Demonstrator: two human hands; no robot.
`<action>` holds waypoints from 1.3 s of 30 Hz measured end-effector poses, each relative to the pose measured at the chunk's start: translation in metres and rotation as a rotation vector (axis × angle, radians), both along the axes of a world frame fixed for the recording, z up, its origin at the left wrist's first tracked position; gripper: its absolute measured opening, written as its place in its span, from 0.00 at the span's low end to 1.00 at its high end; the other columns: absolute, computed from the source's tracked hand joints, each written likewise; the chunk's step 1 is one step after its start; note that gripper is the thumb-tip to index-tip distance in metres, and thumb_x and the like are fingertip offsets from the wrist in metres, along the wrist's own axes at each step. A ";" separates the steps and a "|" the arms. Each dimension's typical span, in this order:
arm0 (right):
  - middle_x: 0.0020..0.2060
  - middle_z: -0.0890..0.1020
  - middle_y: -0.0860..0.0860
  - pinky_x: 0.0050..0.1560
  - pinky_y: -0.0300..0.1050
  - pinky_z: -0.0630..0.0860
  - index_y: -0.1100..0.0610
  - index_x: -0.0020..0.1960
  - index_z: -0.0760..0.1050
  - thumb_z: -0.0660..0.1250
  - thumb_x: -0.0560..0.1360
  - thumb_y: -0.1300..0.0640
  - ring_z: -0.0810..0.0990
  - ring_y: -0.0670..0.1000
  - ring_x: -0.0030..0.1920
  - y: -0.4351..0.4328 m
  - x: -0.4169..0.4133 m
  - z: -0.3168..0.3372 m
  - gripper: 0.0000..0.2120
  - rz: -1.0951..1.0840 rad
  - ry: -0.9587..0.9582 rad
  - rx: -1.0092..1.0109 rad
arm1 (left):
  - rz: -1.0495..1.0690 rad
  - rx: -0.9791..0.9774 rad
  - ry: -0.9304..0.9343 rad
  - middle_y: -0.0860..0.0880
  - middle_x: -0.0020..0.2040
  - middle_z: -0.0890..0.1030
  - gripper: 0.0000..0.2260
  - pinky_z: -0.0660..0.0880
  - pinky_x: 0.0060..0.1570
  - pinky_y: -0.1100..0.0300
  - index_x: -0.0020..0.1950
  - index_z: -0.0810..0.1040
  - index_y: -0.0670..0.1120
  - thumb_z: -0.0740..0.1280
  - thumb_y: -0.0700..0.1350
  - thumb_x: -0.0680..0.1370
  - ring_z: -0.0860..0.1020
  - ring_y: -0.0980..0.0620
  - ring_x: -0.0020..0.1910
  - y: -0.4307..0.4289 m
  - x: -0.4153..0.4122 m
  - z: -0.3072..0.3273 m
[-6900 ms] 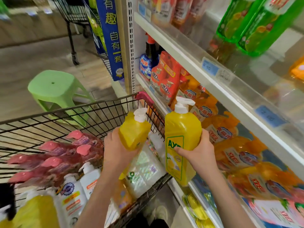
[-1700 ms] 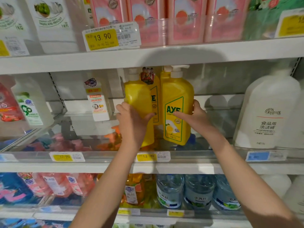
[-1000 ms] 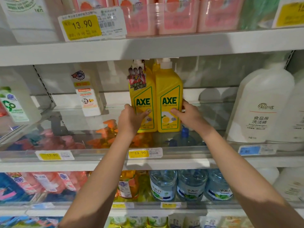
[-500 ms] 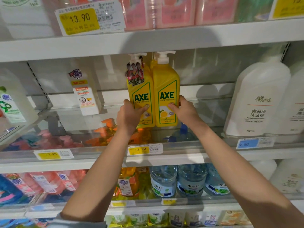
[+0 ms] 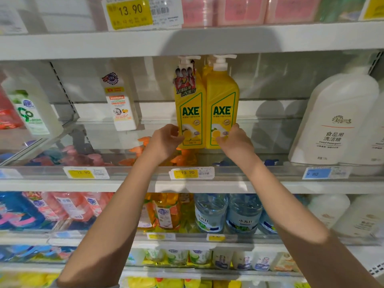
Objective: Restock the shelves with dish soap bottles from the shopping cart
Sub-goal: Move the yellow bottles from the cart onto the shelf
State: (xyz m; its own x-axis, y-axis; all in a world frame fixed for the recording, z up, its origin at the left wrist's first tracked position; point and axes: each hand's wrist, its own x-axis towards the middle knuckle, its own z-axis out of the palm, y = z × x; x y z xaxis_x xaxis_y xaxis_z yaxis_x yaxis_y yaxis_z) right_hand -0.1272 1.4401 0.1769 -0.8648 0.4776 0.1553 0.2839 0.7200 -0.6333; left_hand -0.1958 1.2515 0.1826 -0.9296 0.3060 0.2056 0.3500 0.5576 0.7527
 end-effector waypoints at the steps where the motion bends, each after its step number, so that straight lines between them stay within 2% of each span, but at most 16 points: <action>1: 0.63 0.73 0.56 0.55 0.50 0.72 0.58 0.69 0.64 0.62 0.78 0.52 0.74 0.58 0.61 -0.009 0.005 0.000 0.22 0.016 0.028 0.012 | -0.010 0.009 0.040 0.48 0.55 0.79 0.14 0.73 0.46 0.58 0.63 0.75 0.43 0.66 0.46 0.78 0.78 0.48 0.51 -0.009 0.006 0.000; 4: 0.62 0.76 0.54 0.58 0.47 0.71 0.58 0.67 0.70 0.63 0.78 0.54 0.75 0.54 0.61 -0.048 0.020 0.000 0.19 0.133 0.263 0.027 | 0.032 0.081 0.167 0.48 0.49 0.82 0.09 0.76 0.46 0.59 0.58 0.79 0.45 0.64 0.43 0.79 0.78 0.51 0.46 -0.040 0.028 0.001; 7: 0.50 0.82 0.51 0.53 0.44 0.76 0.57 0.58 0.78 0.65 0.77 0.57 0.80 0.49 0.50 -0.100 0.031 -0.005 0.11 0.271 0.473 -0.172 | 0.130 0.146 0.253 0.50 0.44 0.81 0.05 0.72 0.43 0.66 0.52 0.80 0.46 0.66 0.41 0.78 0.77 0.55 0.42 -0.082 0.058 -0.005; 11: 0.45 0.82 0.48 0.50 0.35 0.75 0.57 0.53 0.80 0.66 0.77 0.61 0.80 0.43 0.46 -0.171 0.040 -0.041 0.07 0.475 0.469 -0.431 | 0.318 0.072 0.232 0.51 0.44 0.80 0.06 0.73 0.44 0.60 0.52 0.80 0.44 0.66 0.42 0.78 0.77 0.53 0.42 -0.159 0.095 -0.035; 15: 0.36 0.82 0.52 0.43 0.52 0.79 0.58 0.49 0.81 0.68 0.74 0.57 0.80 0.51 0.37 -0.245 0.032 -0.108 0.07 0.628 0.250 -0.452 | 0.614 -0.008 0.030 0.50 0.45 0.80 0.07 0.71 0.42 0.67 0.54 0.79 0.43 0.65 0.43 0.78 0.77 0.53 0.42 -0.245 0.135 -0.091; 17: 0.33 0.80 0.55 0.39 0.47 0.76 0.61 0.47 0.81 0.68 0.73 0.59 0.78 0.42 0.33 -0.280 0.034 -0.138 0.07 0.733 0.123 -0.468 | 0.766 -0.006 -0.105 0.46 0.47 0.82 0.08 0.71 0.47 0.59 0.55 0.79 0.42 0.65 0.43 0.78 0.79 0.48 0.47 -0.282 0.156 -0.128; 19: 0.32 0.78 0.54 0.38 0.32 0.70 0.63 0.46 0.80 0.67 0.73 0.63 0.76 0.33 0.31 -0.311 0.042 -0.165 0.05 0.855 0.001 -0.457 | 0.898 -0.022 -0.269 0.43 0.50 0.82 0.10 0.72 0.48 0.56 0.56 0.79 0.41 0.65 0.44 0.78 0.80 0.46 0.51 -0.311 0.176 -0.170; 20: 0.31 0.77 0.53 0.37 0.31 0.68 0.63 0.44 0.79 0.67 0.73 0.62 0.75 0.33 0.31 -0.323 0.047 -0.179 0.05 0.913 -0.052 -0.421 | 0.949 -0.033 -0.359 0.41 0.52 0.82 0.11 0.73 0.50 0.55 0.57 0.79 0.41 0.65 0.44 0.78 0.79 0.44 0.53 -0.324 0.185 -0.192; 22: 0.31 0.79 0.56 0.39 0.40 0.72 0.63 0.42 0.78 0.65 0.72 0.59 0.78 0.43 0.34 -0.347 0.054 -0.211 0.07 0.998 -0.209 -0.323 | 1.002 -0.057 -0.531 0.39 0.54 0.82 0.12 0.74 0.51 0.53 0.58 0.79 0.40 0.64 0.45 0.79 0.79 0.42 0.54 -0.346 0.204 -0.234; 24: 0.38 0.82 0.60 0.44 0.49 0.74 0.61 0.45 0.79 0.64 0.73 0.57 0.81 0.58 0.43 -0.366 0.056 -0.243 0.08 1.047 -0.396 -0.185 | 1.029 -0.069 -0.688 0.40 0.54 0.81 0.13 0.74 0.50 0.55 0.58 0.79 0.40 0.64 0.46 0.79 0.79 0.42 0.54 -0.367 0.227 -0.272; 27: 0.48 0.83 0.58 0.48 0.45 0.72 0.58 0.50 0.78 0.63 0.75 0.55 0.79 0.58 0.53 -0.394 0.055 -0.284 0.09 1.082 -0.696 0.046 | 1.066 -0.067 -0.916 0.41 0.53 0.82 0.11 0.71 0.44 0.59 0.51 0.80 0.42 0.62 0.47 0.79 0.79 0.44 0.53 -0.399 0.271 -0.318; 30: 0.55 0.80 0.55 0.51 0.40 0.71 0.55 0.54 0.76 0.63 0.76 0.55 0.77 0.55 0.58 -0.416 0.048 -0.312 0.09 1.094 -0.886 0.135 | 1.079 -0.033 -1.101 0.45 0.46 0.81 0.11 0.67 0.39 0.63 0.40 0.76 0.46 0.61 0.48 0.79 0.79 0.45 0.52 -0.428 0.313 -0.349; 33: 0.52 0.80 0.55 0.52 0.41 0.72 0.57 0.53 0.76 0.64 0.75 0.56 0.78 0.54 0.55 -0.442 0.039 -0.327 0.09 1.101 -0.971 0.195 | 1.142 -0.019 -1.167 0.43 0.49 0.82 0.11 0.71 0.43 0.61 0.43 0.79 0.42 0.61 0.46 0.78 0.79 0.44 0.53 -0.461 0.335 -0.356; 35: 0.45 0.79 0.56 0.53 0.45 0.75 0.52 0.42 0.74 0.64 0.73 0.57 0.79 0.55 0.47 -0.464 0.027 -0.343 0.02 1.123 -1.006 0.186 | 1.237 0.041 -1.164 0.41 0.51 0.82 0.12 0.73 0.47 0.60 0.50 0.80 0.38 0.61 0.44 0.78 0.79 0.43 0.54 -0.483 0.342 -0.357; 37: 0.40 0.78 0.54 0.51 0.50 0.78 0.49 0.35 0.70 0.64 0.70 0.58 0.79 0.56 0.44 -0.493 0.004 -0.372 0.07 1.139 -1.003 0.182 | 1.320 0.110 -1.139 0.39 0.53 0.82 0.12 0.74 0.50 0.57 0.53 0.79 0.37 0.62 0.44 0.77 0.78 0.41 0.55 -0.505 0.342 -0.356; 39: 0.36 0.76 0.54 0.43 0.48 0.76 0.53 0.32 0.70 0.63 0.70 0.61 0.79 0.58 0.43 -0.535 -0.007 -0.365 0.08 1.185 -0.976 0.187 | 1.406 0.193 -1.091 0.39 0.53 0.81 0.12 0.74 0.51 0.55 0.54 0.78 0.38 0.64 0.45 0.77 0.78 0.40 0.55 -0.527 0.336 -0.354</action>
